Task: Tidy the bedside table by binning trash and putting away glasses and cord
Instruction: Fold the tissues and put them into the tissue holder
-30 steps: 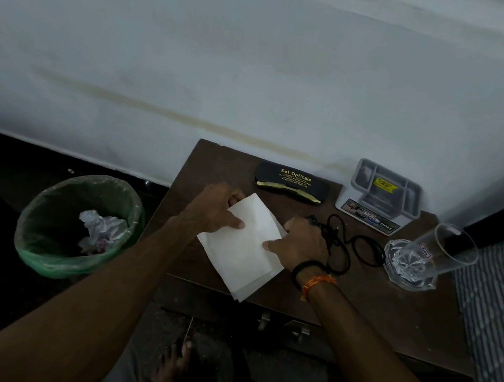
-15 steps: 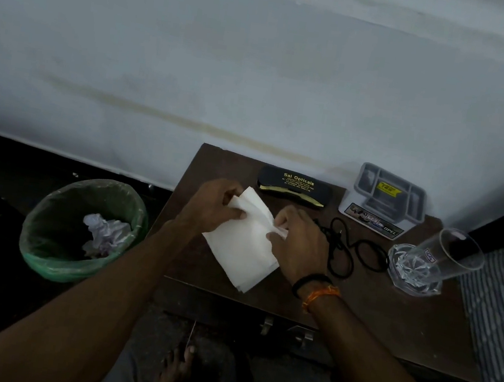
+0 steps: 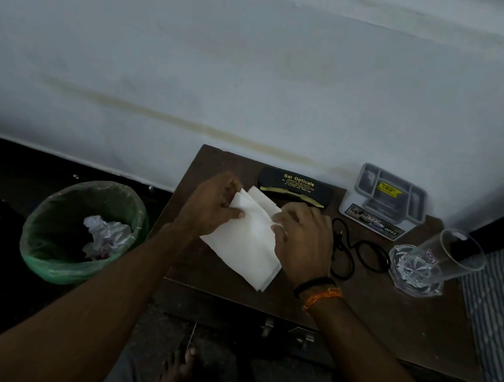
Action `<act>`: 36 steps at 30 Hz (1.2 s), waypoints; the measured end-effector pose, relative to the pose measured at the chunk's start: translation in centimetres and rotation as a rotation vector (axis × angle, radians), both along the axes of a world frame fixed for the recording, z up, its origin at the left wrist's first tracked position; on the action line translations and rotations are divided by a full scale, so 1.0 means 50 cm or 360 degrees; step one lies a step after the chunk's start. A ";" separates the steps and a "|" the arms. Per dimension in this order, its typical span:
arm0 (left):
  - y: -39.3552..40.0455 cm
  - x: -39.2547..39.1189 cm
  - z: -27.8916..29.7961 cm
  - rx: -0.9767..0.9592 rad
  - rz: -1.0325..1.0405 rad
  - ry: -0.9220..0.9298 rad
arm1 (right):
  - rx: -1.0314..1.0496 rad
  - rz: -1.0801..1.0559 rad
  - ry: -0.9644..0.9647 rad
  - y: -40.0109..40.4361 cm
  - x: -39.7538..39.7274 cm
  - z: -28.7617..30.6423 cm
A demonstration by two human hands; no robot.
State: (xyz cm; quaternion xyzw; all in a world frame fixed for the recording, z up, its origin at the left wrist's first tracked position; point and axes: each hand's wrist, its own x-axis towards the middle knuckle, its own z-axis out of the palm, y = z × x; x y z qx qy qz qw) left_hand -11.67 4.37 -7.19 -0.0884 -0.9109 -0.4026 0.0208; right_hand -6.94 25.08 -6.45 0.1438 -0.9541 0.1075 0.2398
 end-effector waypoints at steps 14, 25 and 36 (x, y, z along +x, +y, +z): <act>-0.003 0.012 0.082 0.0845 -0.0229 -0.0383 | -0.2236 0.0077 -0.0925 0.021 -0.040 0.083; 0.036 0.032 0.134 0.1215 -0.0054 -0.0072 | -0.2568 0.0321 -0.0955 -0.002 -0.022 0.107; 0.004 0.035 0.028 0.0539 -0.0367 -0.0197 | -0.1924 0.0213 -0.1075 0.021 -0.013 0.011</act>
